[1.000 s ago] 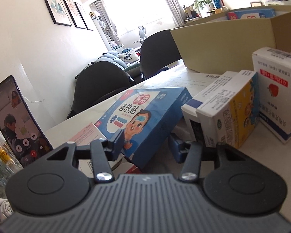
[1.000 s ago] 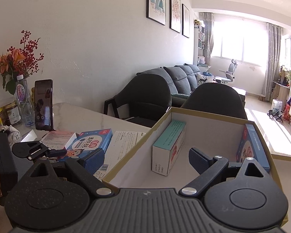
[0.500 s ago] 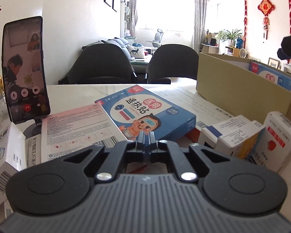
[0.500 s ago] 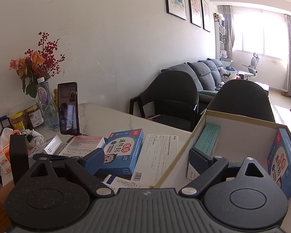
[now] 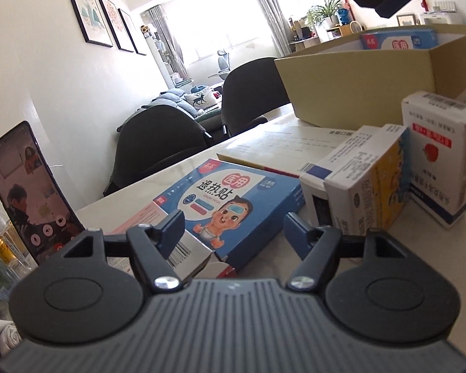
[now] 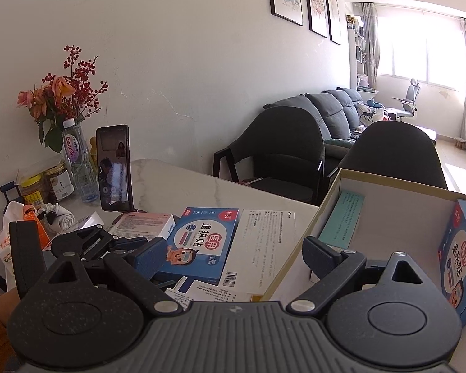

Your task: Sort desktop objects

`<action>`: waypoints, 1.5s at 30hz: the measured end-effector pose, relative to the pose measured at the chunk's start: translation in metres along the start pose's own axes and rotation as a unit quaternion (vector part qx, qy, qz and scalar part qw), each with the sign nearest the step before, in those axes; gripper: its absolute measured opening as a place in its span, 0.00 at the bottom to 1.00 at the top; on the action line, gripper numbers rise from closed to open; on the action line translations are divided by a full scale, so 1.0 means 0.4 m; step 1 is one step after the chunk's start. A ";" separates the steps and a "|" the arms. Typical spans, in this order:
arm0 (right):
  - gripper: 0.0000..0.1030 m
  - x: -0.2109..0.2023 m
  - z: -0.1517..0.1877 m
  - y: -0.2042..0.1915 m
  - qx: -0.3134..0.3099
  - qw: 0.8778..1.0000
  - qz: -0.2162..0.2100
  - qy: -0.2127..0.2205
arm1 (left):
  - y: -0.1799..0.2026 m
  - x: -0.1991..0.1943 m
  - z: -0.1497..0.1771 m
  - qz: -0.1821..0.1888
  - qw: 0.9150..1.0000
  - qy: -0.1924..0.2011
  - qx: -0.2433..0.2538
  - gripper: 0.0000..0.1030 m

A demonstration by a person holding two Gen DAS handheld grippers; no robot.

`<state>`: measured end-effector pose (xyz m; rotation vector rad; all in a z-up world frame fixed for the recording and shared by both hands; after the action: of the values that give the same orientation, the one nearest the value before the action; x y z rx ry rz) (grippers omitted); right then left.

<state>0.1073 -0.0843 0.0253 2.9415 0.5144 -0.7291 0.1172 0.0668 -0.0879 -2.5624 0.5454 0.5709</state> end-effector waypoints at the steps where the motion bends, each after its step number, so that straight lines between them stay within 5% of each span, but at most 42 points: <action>1: 0.92 0.001 0.001 0.001 0.001 1.000 0.000 -0.001 | 0.002 0.002 0.002 0.000 1.000 -0.002 0.008 0.70; 45: 0.92 0.009 0.015 0.006 0.010 1.000 -0.005 -0.008 | -0.003 -0.006 0.025 0.004 1.000 -0.016 0.009 0.70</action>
<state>0.1084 -0.0864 0.0181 2.9517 0.5250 -0.7632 0.1129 0.0735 -0.0945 -2.5313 0.5464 0.6066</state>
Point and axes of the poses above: each gripper's, at about its wrist camera, not at the fingertips, and x roughly the way its jaws point, y to its right, z to its underside, the point moved 8 cm from there along x, roughly the way its jaws point, and after that the axes turned 9 degrees about z, right-handed, at the moved point
